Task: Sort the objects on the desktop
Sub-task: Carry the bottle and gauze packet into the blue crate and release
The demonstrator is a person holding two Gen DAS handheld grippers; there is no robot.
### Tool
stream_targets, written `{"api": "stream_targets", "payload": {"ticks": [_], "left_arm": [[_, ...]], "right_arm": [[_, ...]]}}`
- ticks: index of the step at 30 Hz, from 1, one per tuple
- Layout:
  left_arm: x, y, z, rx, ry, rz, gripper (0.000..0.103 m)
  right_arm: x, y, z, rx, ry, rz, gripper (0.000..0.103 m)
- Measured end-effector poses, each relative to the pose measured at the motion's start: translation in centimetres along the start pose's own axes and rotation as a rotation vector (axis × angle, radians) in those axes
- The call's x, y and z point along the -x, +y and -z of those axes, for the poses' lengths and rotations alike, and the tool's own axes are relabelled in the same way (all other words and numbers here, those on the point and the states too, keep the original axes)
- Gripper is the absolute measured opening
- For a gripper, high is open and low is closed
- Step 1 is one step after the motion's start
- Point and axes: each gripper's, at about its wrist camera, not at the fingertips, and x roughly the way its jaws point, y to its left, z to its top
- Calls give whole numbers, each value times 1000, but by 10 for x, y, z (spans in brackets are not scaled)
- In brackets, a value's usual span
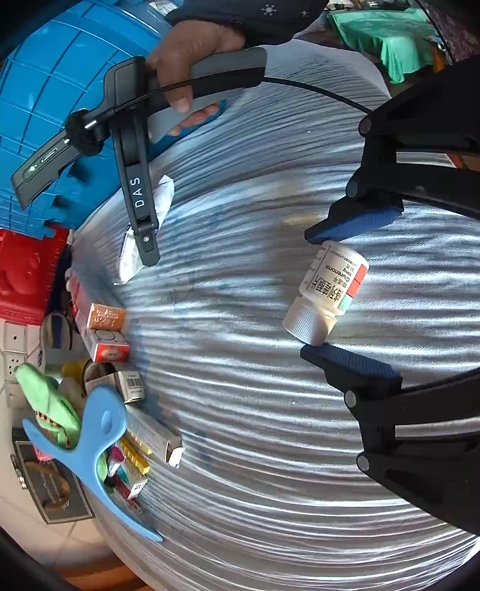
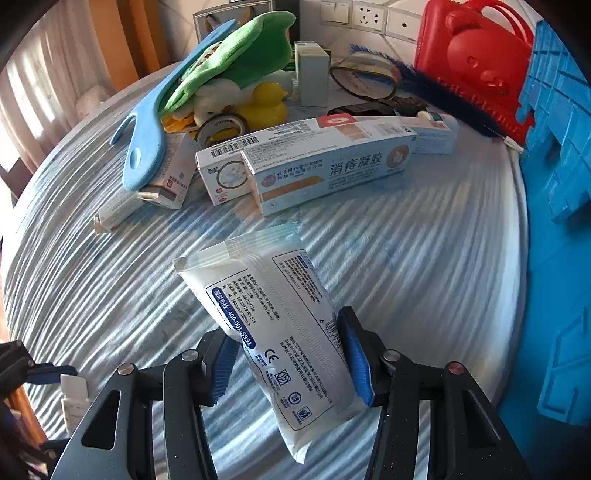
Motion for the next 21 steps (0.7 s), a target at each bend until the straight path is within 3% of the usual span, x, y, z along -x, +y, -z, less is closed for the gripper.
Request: {"api": "stream_targets", "payload": {"ticks": [6,11,21], "left_arm": [[7,16,-8,-149,0,-33,55],[24,37,-17,-155,-43,-52,55],[50,35,-54,-226,-129,-52,55]], "right_arm": [[5,0,8,-71,3,-9,52],[5,5,6,-85,-4,6,52],[37,30,-9,-44,-86,85,51]]}}
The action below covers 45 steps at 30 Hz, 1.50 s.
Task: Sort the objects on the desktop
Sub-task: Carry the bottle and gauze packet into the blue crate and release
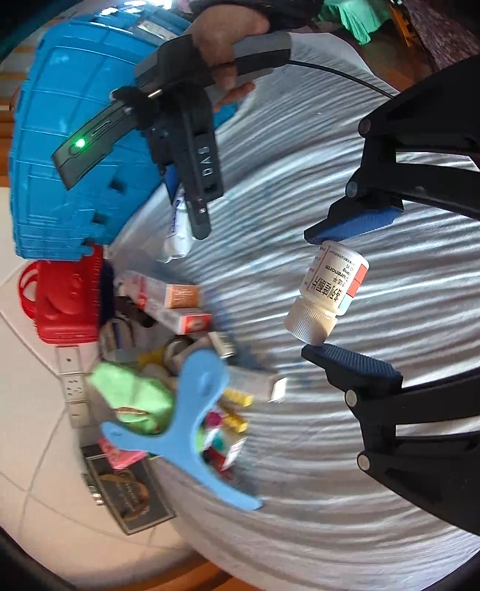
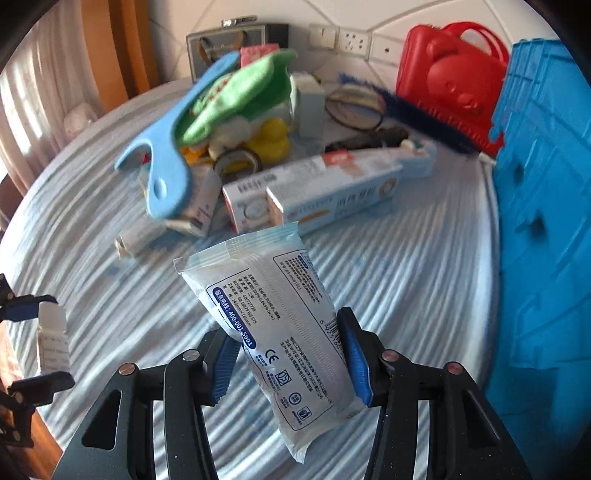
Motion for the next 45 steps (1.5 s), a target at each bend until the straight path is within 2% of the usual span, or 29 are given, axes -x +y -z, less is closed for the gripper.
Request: {"api": "stream_targets", "payload": {"ticks": [5,13,20,24,31,38,45], "left_arm": [[28,10,-32,-65,-82,-1,55],[75,11,-98,-174,-252,22,55],[102,-11,-160,-220,-383,64,55],[115,-39,-198,-261,-452,68,55],[119,-127,-266,-332,-512,72,55],[114,-213,-317,-367,-555,79,55],[100,-263,-342,-358,-536,78,55]], "right_arm": [[38,5,-14,-49,-75,29,51],[138,10,-47,-148,-291,71,51],[226,5,-63,-206,-486,194,51],[274,-14,-59,-256,-581,266,51],[333,-64,-38,-320,-669,358,51],[381,-127,-7,-389,-718,426,51],[403,-189,19,-468,-716,443,51]]}}
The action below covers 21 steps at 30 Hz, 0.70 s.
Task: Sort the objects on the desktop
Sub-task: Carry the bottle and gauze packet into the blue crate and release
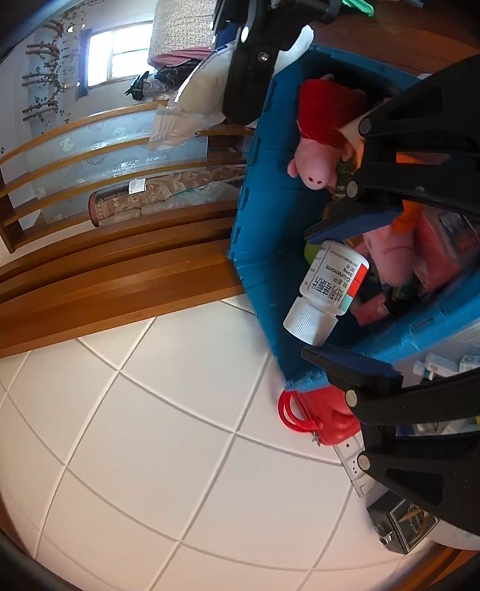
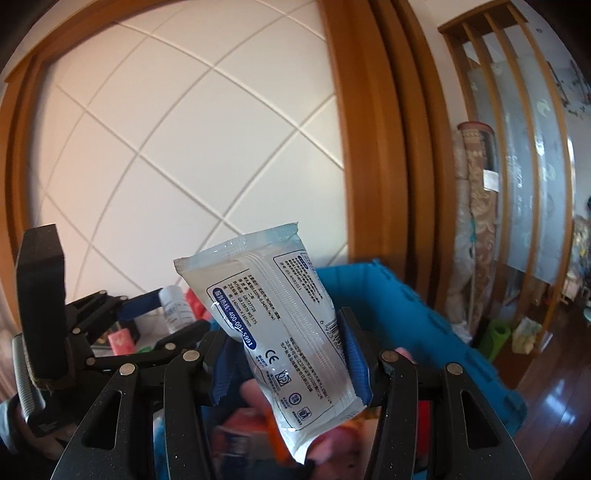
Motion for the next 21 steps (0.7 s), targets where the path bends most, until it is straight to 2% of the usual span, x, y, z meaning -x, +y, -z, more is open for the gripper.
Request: {"api": "stream_targets", "payload": {"ticks": [5,6,7,8,9,13,18,21], "left_arm": [[-10,-19,-11,-6,17,-14,56],[-13,-22,-13,-7,25,-20,64],[-15,-26,-15,-8,33,-41,79],[-15,-28,-16,-11,34,-70,86],[-15,-31,-18,-17,30,-95,92],[-10,-36,-19,-20,23,-132,93],[-7,-32,-18,25,30,-163,96],[-4,-29,-15,30,29,-177,96]], "right_arm": [[-10,-25,-2,-30,10,16,52],[-12,-30,-1,-47,6,29,53],[-15,-36,-3,-57,6,36,64],[-19,-44,-5,-66,7,42,87],[-20,-49,-6,-77,-8,50,94],[-16,-62,-7,-97,-34,35,94],[-1,-66,-2,-120,-65,26,94],[6,-62,0,-109,-83,45,99]]}}
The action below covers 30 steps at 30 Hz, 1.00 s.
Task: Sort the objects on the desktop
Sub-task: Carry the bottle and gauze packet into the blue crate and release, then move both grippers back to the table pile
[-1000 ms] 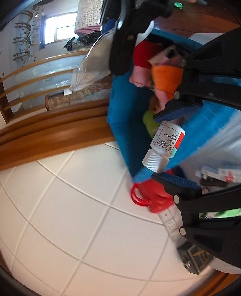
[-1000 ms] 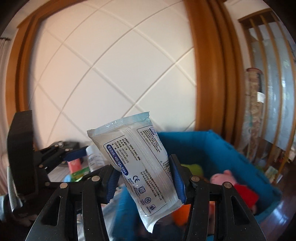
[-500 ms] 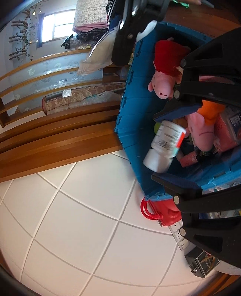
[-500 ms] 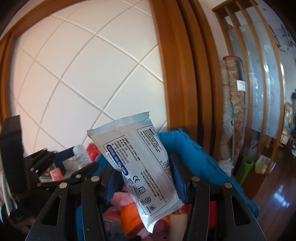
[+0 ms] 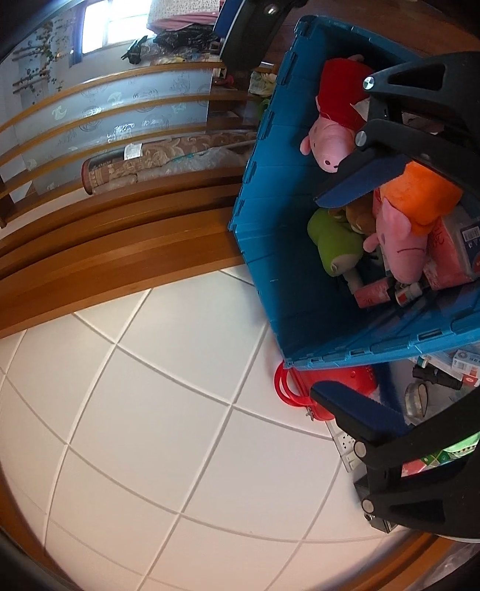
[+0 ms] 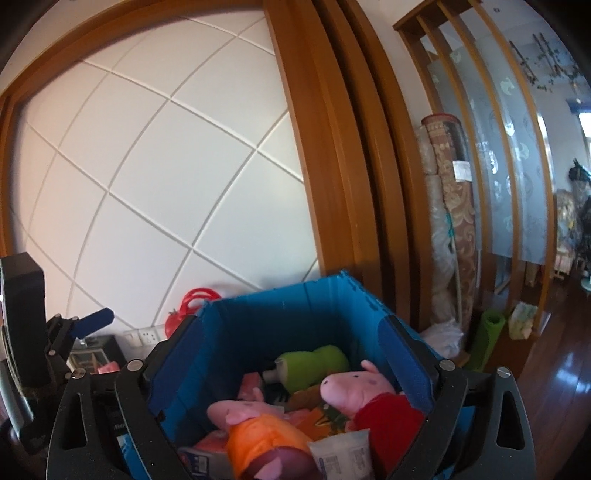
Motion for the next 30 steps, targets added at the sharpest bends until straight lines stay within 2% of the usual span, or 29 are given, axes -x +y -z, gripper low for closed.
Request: {"api": "stream_targets", "payload": {"ticks": [2,9,18,23,30], "left_arm": [[2,3,0,12,-1,-1,96],[16,16,10,39,-13,-27,96],[42,60,42,113,0,-70,96],[61,105,70,143,0,-113,96],[90,190,125,167,42,-188,96]], "right_arm": [[4,3,3,3,-5,4,102],[10,13,13,-13,9,-24,102],[17,40,22,-46,37,-75,103],[14,84,27,-22,36,-116,103],[-4,186,55,34,120,-253,103]]}}
